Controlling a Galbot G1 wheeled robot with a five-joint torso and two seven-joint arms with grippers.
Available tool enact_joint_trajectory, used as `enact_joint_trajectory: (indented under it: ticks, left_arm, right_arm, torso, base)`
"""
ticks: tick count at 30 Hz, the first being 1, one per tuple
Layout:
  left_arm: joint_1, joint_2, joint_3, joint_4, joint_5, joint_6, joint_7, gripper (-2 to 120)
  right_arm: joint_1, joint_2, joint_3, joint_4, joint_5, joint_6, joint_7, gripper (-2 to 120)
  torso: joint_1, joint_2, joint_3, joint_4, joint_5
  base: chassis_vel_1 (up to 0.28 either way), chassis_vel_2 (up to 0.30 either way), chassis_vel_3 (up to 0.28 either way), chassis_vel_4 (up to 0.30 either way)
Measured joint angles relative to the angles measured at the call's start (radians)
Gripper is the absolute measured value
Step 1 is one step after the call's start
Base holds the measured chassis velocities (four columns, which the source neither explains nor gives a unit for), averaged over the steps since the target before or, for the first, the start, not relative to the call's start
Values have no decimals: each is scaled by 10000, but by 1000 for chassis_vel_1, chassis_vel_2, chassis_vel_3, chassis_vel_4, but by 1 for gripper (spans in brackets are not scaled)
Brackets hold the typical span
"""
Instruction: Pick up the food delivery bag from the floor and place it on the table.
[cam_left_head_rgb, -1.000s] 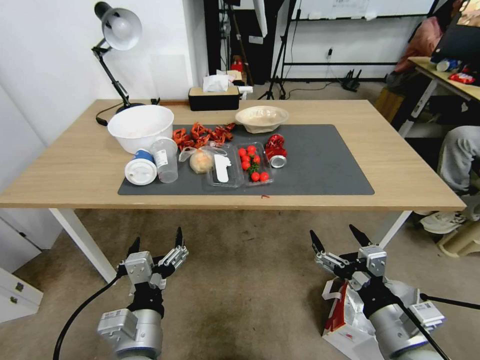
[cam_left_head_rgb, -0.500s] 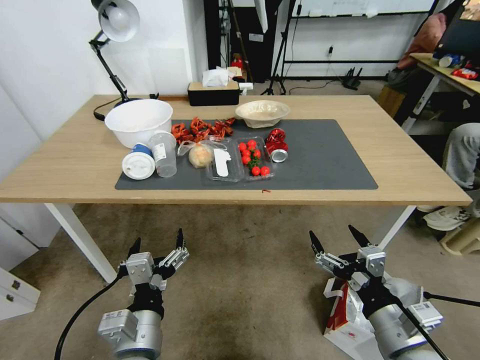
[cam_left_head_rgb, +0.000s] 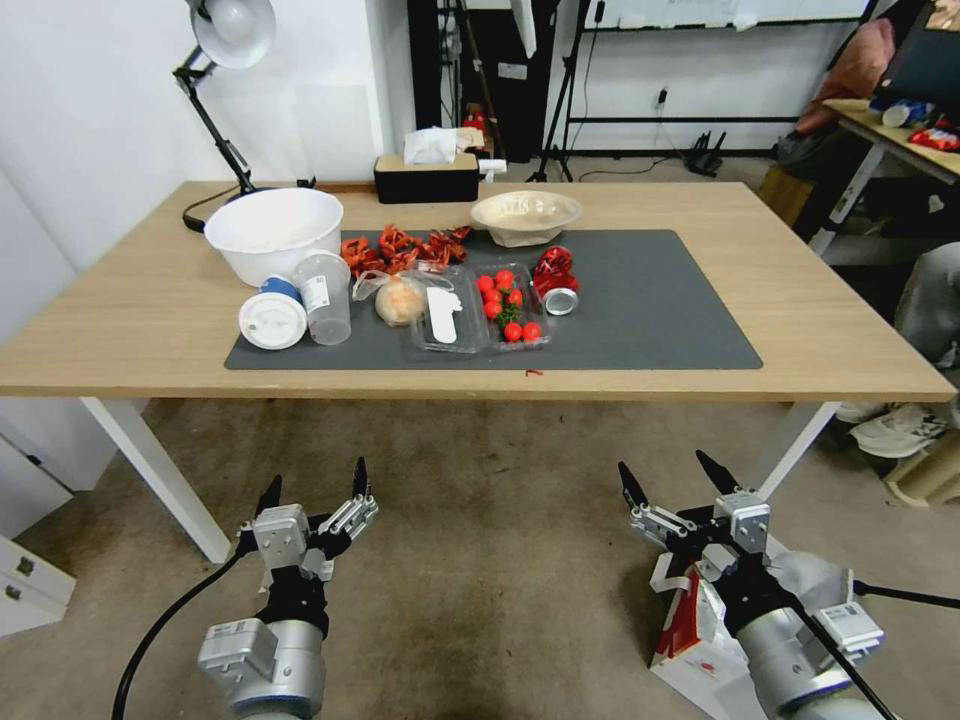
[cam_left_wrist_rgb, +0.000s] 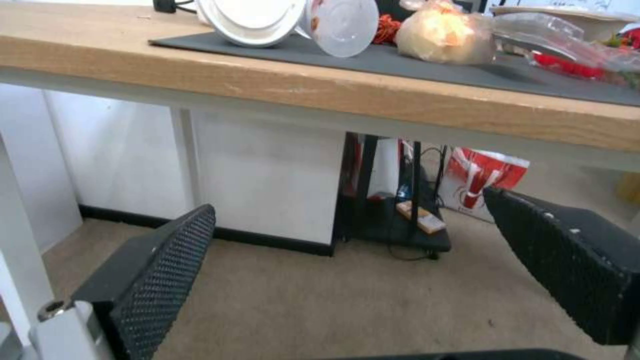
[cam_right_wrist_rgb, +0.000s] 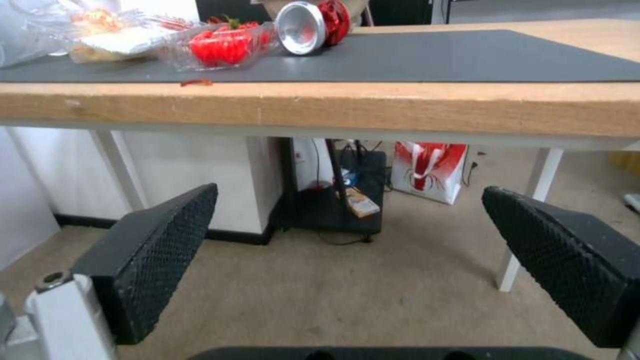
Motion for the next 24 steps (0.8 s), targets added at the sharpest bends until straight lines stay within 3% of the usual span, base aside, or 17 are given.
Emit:
enact_joint_trajectory:
  ticks: [24]
  left_arm:
    - [-24, -67, 4, 117, 19, -5, 161, 100]
  right_arm:
    - [62, -26, 13, -168, -19, 87, -134, 100]
  torso:
    - [-417, -1011, -595, 0, 0]
  base:
    - [0, 0, 0, 0]
